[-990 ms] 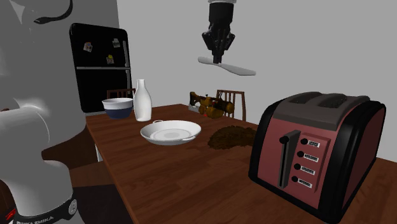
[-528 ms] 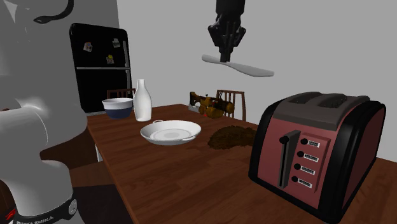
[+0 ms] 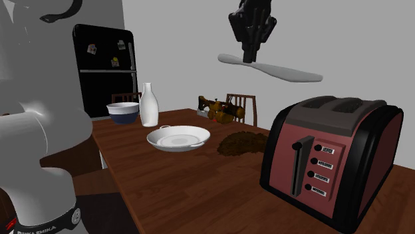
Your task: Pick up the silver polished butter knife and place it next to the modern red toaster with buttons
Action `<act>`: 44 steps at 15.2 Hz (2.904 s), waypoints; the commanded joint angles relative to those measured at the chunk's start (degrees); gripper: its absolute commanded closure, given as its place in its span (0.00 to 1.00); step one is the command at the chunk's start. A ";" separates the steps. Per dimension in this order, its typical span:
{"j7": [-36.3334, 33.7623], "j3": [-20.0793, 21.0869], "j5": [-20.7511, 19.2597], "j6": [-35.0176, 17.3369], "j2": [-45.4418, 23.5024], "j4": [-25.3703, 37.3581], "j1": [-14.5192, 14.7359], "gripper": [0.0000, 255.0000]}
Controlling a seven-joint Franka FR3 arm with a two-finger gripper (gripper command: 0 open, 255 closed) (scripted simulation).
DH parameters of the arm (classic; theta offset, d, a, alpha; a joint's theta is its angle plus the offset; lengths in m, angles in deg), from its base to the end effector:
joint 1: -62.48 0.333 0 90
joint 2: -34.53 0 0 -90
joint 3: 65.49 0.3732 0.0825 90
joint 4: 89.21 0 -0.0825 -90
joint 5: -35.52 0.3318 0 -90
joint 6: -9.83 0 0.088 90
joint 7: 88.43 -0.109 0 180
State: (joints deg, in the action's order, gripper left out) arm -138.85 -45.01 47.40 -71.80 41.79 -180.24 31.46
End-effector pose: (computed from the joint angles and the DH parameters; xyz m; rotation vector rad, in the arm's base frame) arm 0.4423 -0.0409 0.7170 -2.6033 1.4941 0.1472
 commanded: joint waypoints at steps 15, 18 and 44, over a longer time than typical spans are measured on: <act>13.53 -6.90 -3.29 -0.45 -6.60 3.65 -6.12 1.00; 13.98 -6.94 -3.15 -2.93 -5.82 0.37 -6.15 1.00; 16.76 -6.68 -2.56 -23.02 -4.62 -21.07 -5.95 1.00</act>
State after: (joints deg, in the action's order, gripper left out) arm -122.08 -51.75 44.87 -94.02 37.46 -200.83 25.46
